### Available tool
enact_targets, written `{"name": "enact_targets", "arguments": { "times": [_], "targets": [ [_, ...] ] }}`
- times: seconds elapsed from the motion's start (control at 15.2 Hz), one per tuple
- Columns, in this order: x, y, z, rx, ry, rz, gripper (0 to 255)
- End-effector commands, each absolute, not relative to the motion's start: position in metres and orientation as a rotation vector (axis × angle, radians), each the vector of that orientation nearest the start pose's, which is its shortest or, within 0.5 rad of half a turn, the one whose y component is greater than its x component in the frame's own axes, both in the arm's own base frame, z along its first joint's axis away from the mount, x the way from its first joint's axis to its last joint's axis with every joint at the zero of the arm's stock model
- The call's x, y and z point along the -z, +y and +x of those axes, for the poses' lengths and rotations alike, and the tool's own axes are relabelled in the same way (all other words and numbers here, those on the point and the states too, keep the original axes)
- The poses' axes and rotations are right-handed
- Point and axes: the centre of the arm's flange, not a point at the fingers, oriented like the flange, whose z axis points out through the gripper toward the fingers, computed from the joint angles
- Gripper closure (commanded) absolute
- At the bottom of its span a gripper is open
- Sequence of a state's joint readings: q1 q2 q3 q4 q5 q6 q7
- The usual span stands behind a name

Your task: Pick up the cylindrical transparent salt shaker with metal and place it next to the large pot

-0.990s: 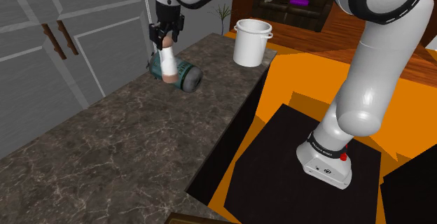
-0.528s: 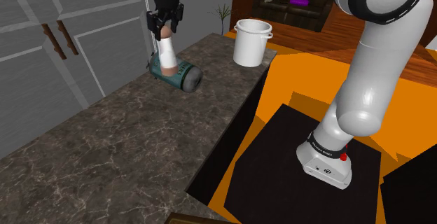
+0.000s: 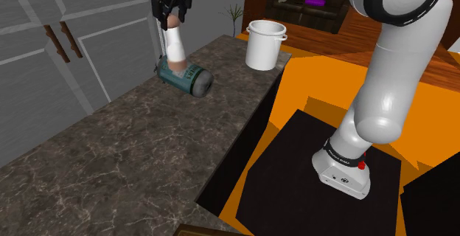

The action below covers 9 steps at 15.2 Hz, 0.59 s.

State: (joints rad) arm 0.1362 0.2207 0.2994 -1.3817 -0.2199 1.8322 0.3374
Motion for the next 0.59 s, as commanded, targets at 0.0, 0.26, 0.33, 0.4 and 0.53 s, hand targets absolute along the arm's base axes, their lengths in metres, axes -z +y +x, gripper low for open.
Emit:
{"name": "enact_targets", "arguments": {
  "times": [0.0,0.26,0.33,0.4,0.53],
  "targets": [
    [-0.627,0.235,0.601,0.445,-0.182,-3.158,255],
    [-0.648,0.235,0.601,0.445,-0.182,-3.158,255],
    [-0.653,0.235,0.601,0.445,-0.182,-3.158,255],
    [-0.658,0.235,0.601,0.445,-0.182,-3.158,255],
    [-0.669,0.235,0.601,0.445,-0.182,-3.158,255]
  ]
}}
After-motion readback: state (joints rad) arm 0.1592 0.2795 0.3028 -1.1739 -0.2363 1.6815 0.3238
